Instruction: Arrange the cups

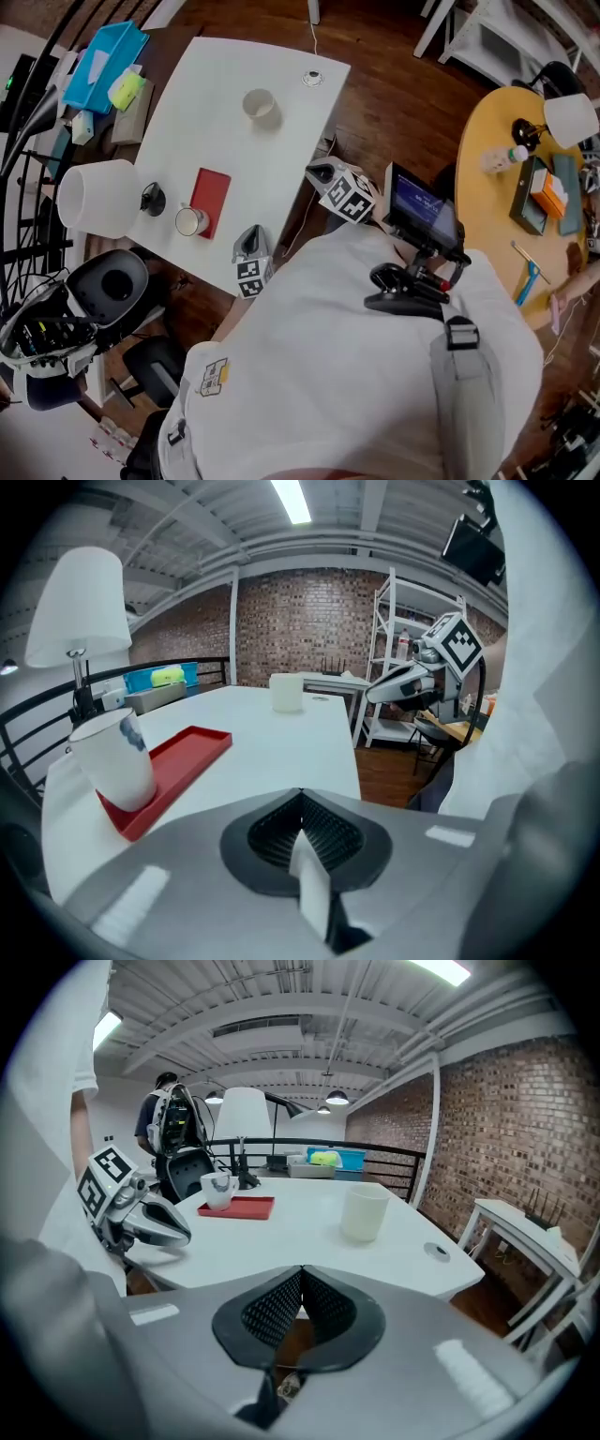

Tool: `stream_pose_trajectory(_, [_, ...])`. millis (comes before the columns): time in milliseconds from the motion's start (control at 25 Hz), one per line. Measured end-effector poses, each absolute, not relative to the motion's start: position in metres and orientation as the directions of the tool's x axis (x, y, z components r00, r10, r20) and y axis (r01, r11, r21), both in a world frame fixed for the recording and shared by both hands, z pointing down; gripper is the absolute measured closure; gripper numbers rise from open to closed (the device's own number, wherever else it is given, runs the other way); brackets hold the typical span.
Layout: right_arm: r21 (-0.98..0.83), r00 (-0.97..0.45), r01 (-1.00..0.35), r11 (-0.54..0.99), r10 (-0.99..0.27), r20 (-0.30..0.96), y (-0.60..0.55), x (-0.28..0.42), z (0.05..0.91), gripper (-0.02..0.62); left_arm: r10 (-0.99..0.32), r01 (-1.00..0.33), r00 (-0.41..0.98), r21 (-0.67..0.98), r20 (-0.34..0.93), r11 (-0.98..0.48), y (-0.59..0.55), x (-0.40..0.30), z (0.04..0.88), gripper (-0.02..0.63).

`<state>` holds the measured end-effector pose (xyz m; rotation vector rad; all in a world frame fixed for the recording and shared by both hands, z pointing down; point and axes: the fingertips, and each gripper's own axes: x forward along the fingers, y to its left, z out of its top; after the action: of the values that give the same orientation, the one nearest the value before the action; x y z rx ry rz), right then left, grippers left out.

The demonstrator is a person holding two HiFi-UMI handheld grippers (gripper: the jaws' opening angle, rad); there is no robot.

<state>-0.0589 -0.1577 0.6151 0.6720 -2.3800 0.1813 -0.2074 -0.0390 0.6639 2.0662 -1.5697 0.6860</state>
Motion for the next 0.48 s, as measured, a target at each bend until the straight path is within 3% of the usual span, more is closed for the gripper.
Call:
stream_pose_trajectory(160, [0.081,-0.663,-0.510,0.856,-0.452,0.597,-0.211,-0.059,0.613,0.589,-0.767,-0.984,0.162,0.039,0.620,-0.176,-0.063,-0.202,0.655,0.606])
stream_pose_trajectory(240, [0.097,-0.665,-0.505,0.857,-0.458,0.590,-0.239,-0.061,0.615,0.549,-0.779,-0.989,0.129,0.027,0.614,-0.143,-0.075,-0.199,0.649,0.606])
stream_pose_trajectory(360, [0.101,-0.674,-0.486,0.868,-0.446,0.589,-0.282,-0.075,0.617,0.455,-0.785,-0.997,0.074,0.019,0.616,-0.079,-0.093,-0.202,0.644,0.606])
stream_pose_trajectory(480, [0.108,-0.686,-0.457,0.883,-0.427,0.589,-0.316,-0.093,0.622,0.306,-0.779,-0.999,0.034,0.017,0.626,-0.030,-0.102,-0.204,0.647,0.606])
